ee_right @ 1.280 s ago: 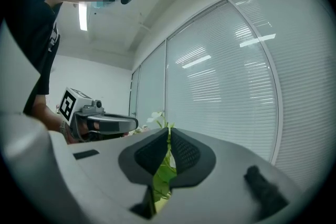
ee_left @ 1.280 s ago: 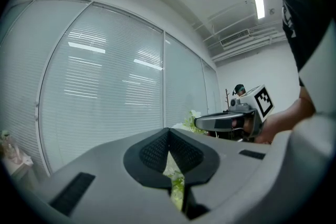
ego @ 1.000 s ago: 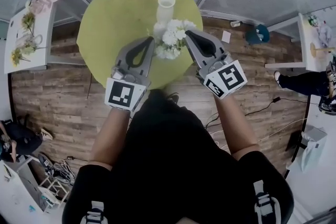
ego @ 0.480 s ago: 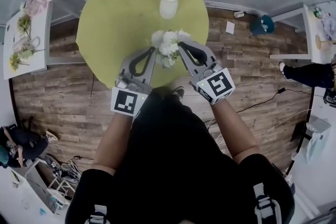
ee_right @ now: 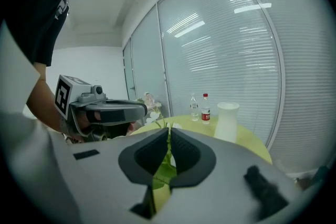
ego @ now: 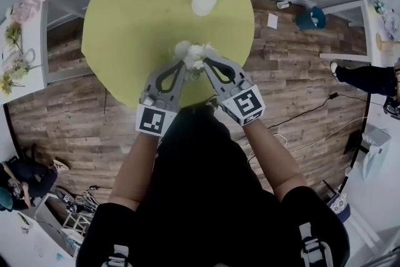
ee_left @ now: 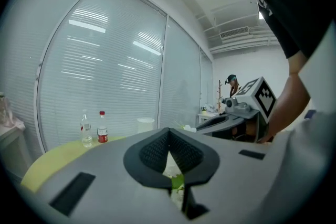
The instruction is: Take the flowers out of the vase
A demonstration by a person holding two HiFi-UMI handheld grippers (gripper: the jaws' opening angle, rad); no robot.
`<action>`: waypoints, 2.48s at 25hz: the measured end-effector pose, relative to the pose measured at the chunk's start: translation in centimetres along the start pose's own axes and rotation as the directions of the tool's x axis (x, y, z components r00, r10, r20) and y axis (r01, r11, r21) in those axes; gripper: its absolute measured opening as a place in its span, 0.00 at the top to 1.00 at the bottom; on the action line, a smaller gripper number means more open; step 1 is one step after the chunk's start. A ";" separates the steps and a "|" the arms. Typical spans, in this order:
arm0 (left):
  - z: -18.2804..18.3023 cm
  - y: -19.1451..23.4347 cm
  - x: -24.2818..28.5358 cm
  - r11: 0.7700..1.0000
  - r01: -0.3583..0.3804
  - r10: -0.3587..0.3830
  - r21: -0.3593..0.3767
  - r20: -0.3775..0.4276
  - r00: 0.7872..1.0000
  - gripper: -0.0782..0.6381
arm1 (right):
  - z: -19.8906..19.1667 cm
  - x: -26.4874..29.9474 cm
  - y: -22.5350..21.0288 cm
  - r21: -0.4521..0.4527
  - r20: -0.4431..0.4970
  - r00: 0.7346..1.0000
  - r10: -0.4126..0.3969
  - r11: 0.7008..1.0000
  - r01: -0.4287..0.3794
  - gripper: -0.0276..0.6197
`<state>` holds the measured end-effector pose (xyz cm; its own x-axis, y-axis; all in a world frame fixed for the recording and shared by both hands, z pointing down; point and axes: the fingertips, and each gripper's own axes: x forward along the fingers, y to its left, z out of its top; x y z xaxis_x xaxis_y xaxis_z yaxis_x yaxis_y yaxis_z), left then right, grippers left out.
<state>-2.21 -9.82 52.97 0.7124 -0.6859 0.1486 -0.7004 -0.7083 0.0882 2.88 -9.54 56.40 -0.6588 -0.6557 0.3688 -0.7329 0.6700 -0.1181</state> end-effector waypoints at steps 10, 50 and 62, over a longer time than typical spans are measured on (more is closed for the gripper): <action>-7.7 3.9 -0.1 0.998 -0.041 0.036 -0.056 -0.091 0.995 0.87 | -5.6 5.2 0.2 0.095 -0.061 0.998 -0.011 0.995 0.016 0.92; -6.9 8.2 1.9 0.997 -0.031 0.024 -0.069 -0.102 0.995 0.87 | -3.7 8.9 -1.7 0.081 -0.019 1.000 -0.017 0.997 0.018 0.78; 1.3 3.4 -0.2 0.995 0.048 -0.051 -0.084 -0.030 0.998 0.87 | 4.6 1.5 -0.8 0.047 0.138 0.990 -0.032 0.999 0.026 0.78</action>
<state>-4.67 -12.31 51.99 0.7455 -0.6436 0.1731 -0.6664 -0.7241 0.1778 1.68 -12.68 52.80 -0.6518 -0.7188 0.2419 -0.7570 0.6356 -0.1512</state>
